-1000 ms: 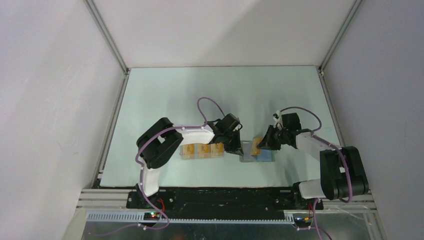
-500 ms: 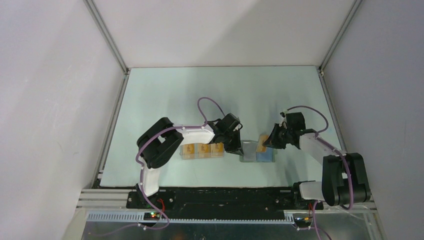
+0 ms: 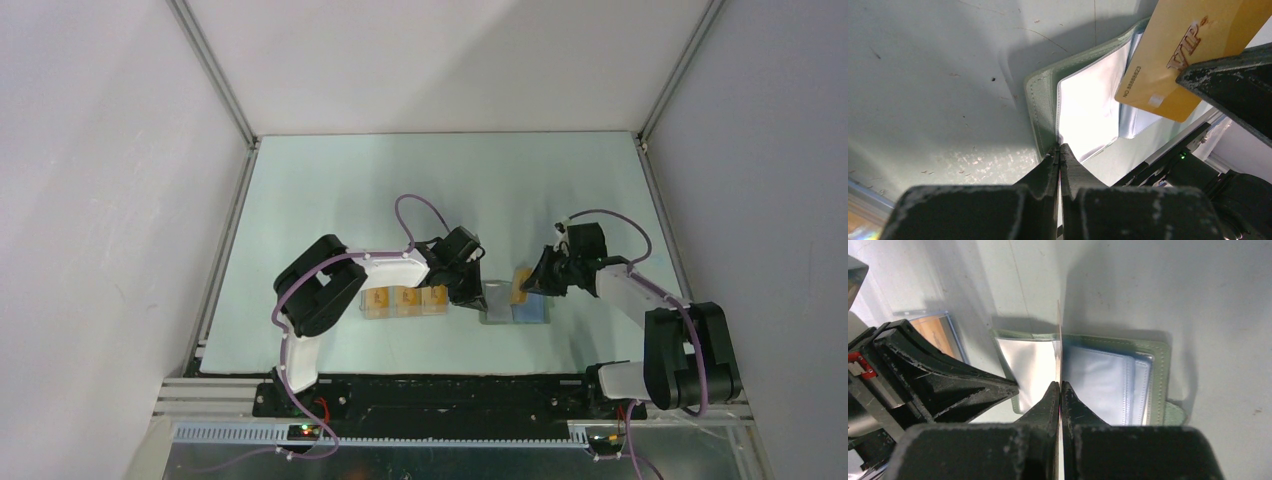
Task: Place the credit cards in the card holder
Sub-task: Turn over the card slot in the card holder.
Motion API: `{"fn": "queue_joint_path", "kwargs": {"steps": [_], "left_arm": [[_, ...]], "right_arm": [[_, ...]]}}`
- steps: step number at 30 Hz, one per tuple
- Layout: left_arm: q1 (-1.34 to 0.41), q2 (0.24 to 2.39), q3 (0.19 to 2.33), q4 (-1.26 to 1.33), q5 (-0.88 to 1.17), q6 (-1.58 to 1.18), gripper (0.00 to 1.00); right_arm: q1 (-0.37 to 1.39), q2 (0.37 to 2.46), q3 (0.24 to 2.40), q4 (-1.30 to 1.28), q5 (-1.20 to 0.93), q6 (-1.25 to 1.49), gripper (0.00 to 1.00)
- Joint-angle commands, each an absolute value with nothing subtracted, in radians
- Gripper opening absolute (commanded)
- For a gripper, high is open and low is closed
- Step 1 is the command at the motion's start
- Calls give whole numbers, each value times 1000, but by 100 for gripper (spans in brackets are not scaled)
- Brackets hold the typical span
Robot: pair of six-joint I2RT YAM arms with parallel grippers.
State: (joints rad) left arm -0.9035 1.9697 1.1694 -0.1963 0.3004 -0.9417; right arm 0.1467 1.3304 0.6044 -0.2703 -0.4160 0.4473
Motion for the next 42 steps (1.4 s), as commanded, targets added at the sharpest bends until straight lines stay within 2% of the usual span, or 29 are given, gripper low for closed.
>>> {"fn": "queue_joint_path", "kwargs": {"steps": [1,10,21,32,42], "left_arm": [[-912,2034,1166,-232,251,-908,4],[-914,2041,1169,-232,255,-908,4],[-913,2045,1169,-233,258,-908,4],[-911,2008,1160,-232,239,-905,5],[-902,1972,1141,-233,229,-898,7]], "right_arm": [[160,1335,593,-259,-489,465,0],[158,1356,558,-248,-542,453,0],[155,1320,550,-245,-419,430,0],[338,1395,566,-188,-388,493,0],[347,1392,607,-197,-427,501,0]]}}
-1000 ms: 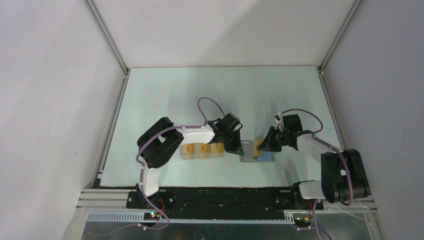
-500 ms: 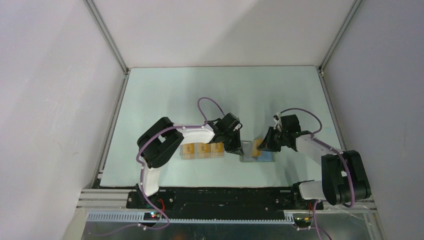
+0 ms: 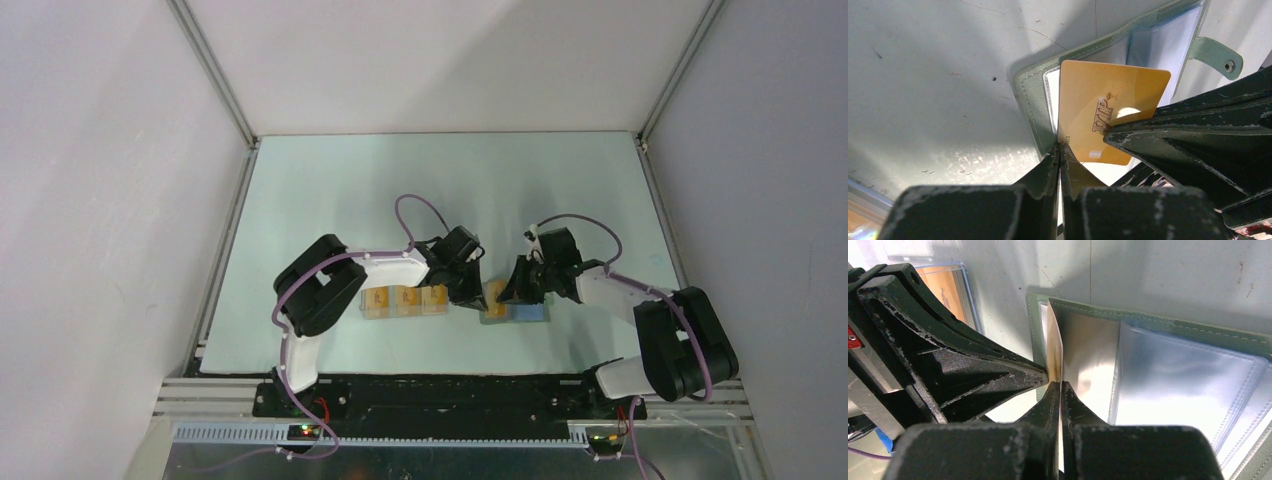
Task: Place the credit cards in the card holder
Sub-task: Turn over the card slot in the card holder.
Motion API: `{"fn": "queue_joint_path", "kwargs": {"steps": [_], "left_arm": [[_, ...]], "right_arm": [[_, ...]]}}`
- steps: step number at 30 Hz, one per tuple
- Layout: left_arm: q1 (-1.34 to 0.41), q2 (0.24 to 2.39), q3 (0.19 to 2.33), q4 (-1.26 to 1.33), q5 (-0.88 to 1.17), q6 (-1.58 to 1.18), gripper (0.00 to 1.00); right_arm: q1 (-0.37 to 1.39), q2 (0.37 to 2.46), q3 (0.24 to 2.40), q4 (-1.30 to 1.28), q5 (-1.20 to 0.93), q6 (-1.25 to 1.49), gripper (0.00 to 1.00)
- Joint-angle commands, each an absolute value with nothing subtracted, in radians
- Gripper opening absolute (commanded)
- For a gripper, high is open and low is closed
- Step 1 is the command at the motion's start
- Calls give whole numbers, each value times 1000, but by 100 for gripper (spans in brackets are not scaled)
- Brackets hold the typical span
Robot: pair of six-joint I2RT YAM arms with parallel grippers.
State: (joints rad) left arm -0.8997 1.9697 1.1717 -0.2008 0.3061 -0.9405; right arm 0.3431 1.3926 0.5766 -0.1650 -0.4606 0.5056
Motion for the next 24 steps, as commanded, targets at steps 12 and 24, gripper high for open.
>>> {"fn": "queue_joint_path", "kwargs": {"steps": [12,24], "left_arm": [[-905,1827,1176,-239,206,-890,37],[-944,1861,1313,-254,196,-908,53]], "right_arm": [[42,1147,677,-441,-462,398,0],[20,1231,705,-531,-328,366,0]]}}
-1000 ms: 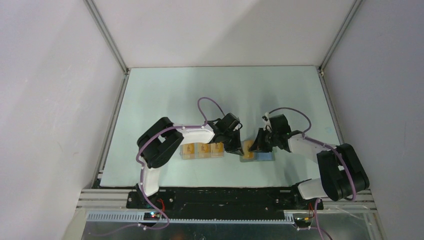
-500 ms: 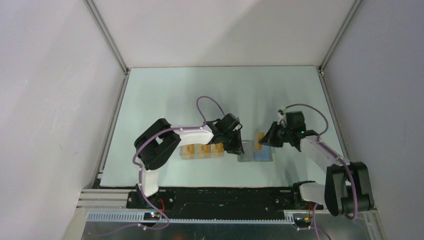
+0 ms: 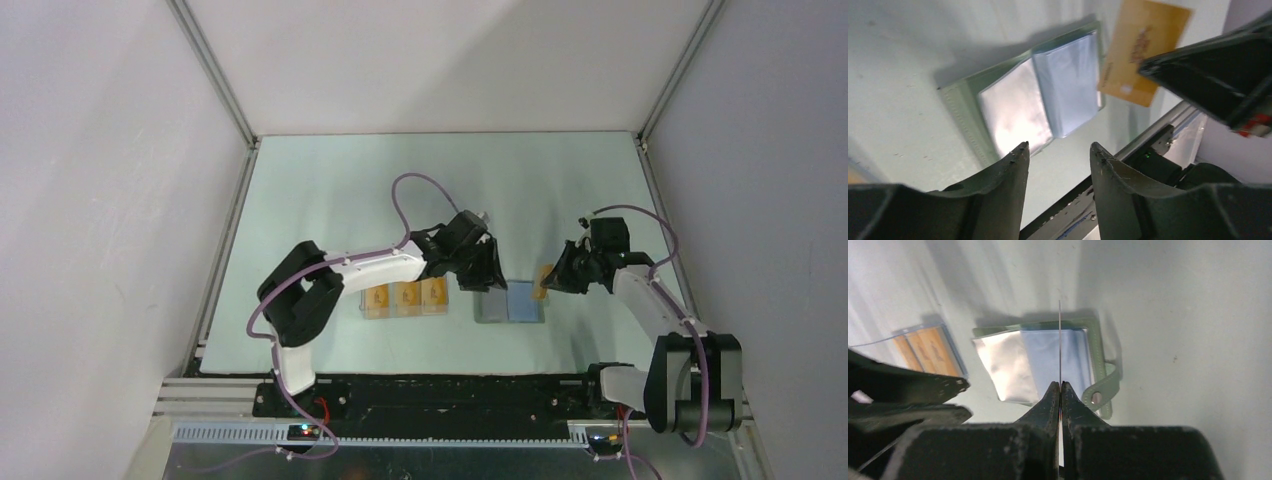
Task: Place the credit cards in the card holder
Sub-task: Turn over the card slot in the card holder.
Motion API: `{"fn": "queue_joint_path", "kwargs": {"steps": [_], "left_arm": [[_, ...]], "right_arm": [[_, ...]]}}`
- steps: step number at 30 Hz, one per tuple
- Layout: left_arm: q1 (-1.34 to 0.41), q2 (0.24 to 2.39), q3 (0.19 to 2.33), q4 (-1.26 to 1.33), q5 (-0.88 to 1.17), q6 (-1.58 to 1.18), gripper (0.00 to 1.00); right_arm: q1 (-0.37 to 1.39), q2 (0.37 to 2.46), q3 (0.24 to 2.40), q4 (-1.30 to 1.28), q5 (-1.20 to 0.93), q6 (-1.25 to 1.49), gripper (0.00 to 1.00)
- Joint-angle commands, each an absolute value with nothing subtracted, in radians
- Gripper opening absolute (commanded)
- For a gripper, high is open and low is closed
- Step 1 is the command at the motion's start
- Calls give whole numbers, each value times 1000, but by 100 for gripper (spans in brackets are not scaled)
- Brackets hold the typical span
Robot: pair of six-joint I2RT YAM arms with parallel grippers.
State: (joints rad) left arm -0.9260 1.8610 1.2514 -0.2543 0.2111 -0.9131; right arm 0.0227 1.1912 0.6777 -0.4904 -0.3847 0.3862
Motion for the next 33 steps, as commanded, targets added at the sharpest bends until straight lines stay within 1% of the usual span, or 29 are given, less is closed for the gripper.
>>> {"fn": "queue_joint_path", "kwargs": {"steps": [1,6,11,16,23,24,28,33], "left_arm": [[-951,1882,1334,-256,199,-911,53],[-969,1956,1375,-260,210,-940,54],[-969,2012,1358,-284,182,-956,50],[-967,2049,1333,-303,173,-961,39],[-954,2049,1288,-313,155,-956,23],[-953,2050,1288,-315,156,-953,19],[-953,2063,1297,-315,167,-949,15],[-953,2067,1304,-314,177,-944,14]], "right_arm": [[20,1241,705,-535,-322,369,0],[23,1290,703,-539,-277,382,0],[28,1291,701,-536,-241,379,0],[30,1275,701,-529,-217,375,0],[25,1244,705,-516,-195,382,0],[23,1244,706,-514,-194,382,0],[23,1262,710,-502,-216,386,0],[56,1287,710,-493,-257,392,0]]}}
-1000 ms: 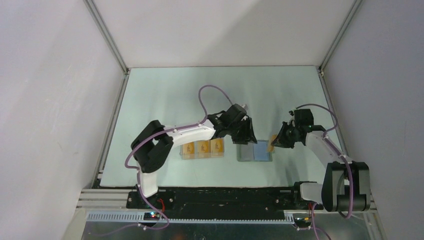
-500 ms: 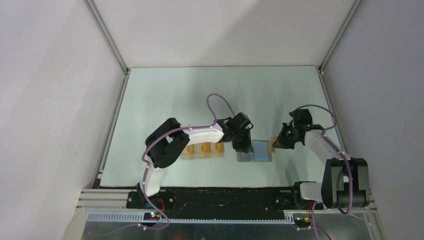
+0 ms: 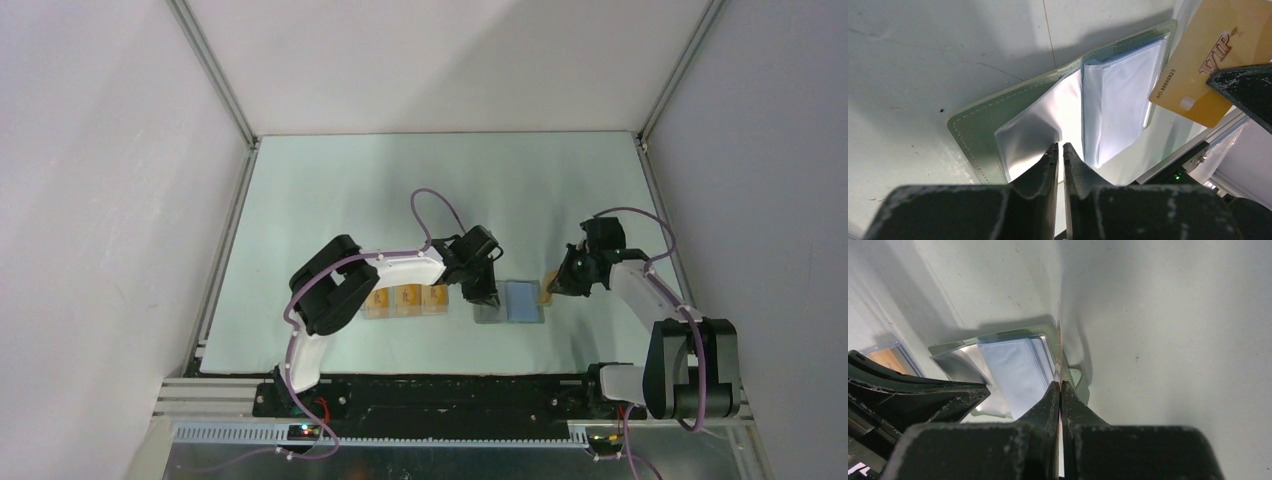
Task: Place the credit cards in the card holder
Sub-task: Turn over the card slot in the card holder.
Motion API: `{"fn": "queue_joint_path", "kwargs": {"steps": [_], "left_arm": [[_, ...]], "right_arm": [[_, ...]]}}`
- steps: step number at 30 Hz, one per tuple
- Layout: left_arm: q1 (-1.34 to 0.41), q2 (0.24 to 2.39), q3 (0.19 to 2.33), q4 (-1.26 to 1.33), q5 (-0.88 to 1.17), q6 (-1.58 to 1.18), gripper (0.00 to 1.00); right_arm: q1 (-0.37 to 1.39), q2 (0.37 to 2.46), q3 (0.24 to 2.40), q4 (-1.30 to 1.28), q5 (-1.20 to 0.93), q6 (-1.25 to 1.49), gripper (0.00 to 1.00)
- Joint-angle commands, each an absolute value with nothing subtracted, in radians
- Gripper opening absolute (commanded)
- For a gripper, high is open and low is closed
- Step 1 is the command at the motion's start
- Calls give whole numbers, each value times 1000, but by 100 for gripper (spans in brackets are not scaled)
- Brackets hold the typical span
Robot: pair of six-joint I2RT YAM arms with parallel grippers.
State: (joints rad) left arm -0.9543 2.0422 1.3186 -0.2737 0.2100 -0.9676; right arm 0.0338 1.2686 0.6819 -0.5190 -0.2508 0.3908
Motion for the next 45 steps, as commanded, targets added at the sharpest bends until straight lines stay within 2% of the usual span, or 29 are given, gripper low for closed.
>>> {"fn": "queue_joint_path", "kwargs": {"steps": [1,13,17,23,29,36,45], "left_arm": [[-953,2068,1305,-315,180,-943,14],[-953,2069,1310,-316,189,-935,14],[-953,2038,1308,-316,183,-923,22],[-928,1873,1262,-343,115,-904,44],[-907,1703,1183,-382,8,-897,49],[-908,1674,1188,-380,37,-883,50],[-945,1873,1308,-380,107,-859,30]], "right_arm": [[68,1286,710,-489,-264,395,0],[151,1205,750,-503,-360,451,0],[159,1207,763,-503,-371,456,0],[213,1263,774,-462,-375,477,0],[291,1365,780,-407,-370,497,0],[376,1434,805,-390,-361,495,0],[370,1385,801,-413,-318,461,0]]}}
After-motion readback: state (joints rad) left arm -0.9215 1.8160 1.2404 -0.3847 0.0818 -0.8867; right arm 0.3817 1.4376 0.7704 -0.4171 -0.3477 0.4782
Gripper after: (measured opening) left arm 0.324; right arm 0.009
